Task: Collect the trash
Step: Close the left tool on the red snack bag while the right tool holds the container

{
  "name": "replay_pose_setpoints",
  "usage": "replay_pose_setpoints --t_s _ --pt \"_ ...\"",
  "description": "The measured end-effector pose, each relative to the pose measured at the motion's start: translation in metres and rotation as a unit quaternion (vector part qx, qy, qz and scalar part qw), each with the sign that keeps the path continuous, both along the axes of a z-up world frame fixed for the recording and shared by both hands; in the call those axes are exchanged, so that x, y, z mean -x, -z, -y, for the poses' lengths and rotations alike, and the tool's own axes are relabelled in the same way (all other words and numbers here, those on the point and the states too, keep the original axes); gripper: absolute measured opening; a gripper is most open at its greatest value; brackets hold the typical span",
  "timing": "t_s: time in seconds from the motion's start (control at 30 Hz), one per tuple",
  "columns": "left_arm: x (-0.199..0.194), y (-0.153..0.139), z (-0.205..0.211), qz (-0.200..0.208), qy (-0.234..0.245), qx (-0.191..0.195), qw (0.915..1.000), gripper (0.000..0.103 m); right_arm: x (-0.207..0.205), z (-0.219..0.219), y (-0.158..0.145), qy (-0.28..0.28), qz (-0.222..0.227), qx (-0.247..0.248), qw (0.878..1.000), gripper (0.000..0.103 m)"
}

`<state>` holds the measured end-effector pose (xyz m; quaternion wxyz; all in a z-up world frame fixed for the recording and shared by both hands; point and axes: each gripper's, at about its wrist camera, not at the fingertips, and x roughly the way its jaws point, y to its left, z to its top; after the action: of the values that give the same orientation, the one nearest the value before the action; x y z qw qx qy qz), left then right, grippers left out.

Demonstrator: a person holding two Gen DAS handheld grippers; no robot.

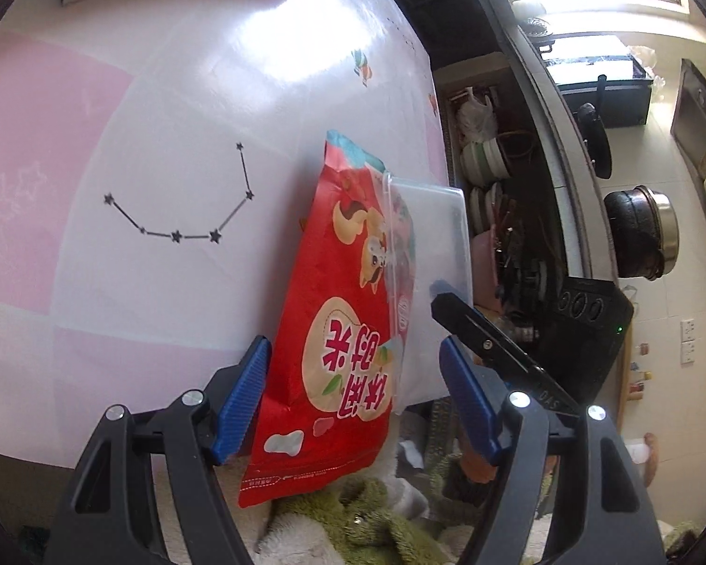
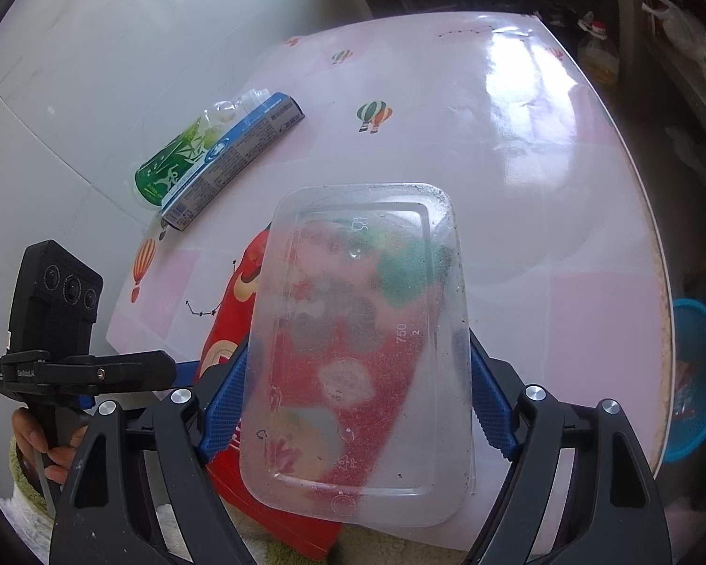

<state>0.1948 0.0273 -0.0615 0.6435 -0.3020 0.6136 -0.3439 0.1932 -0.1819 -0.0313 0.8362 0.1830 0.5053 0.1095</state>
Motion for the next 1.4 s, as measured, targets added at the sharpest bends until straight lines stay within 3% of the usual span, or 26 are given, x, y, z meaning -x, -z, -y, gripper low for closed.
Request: replay_pose_setpoints --t_s 0.23,0.4,0.67,0.87,1.4 --pt "0.004 0.006 0.006 -0.024 0.005 0.060 0.9979 0.067 0.000 0.002 0.000 0.002 0.000 -0.008 1.000 0.077" --pt "0.006 0.004 0.016 -0.013 0.011 0.079 0.9967 0.060 0.001 0.006 0.001 0.006 0.002 -0.022 1.000 0.077" --pt "0.013 0.005 0.033 0.041 0.025 0.003 0.9989 0.033 0.004 0.021 0.002 0.017 0.003 -0.073 0.997 0.077" --pt "0.019 -0.006 0.037 0.084 0.031 -0.008 0.9960 0.018 0.005 0.024 0.002 0.023 0.005 -0.079 0.997 0.077" --pt "0.022 -0.020 0.031 0.119 0.022 -0.003 0.9926 0.004 0.014 0.047 -0.008 0.060 0.017 -0.076 0.995 0.077"
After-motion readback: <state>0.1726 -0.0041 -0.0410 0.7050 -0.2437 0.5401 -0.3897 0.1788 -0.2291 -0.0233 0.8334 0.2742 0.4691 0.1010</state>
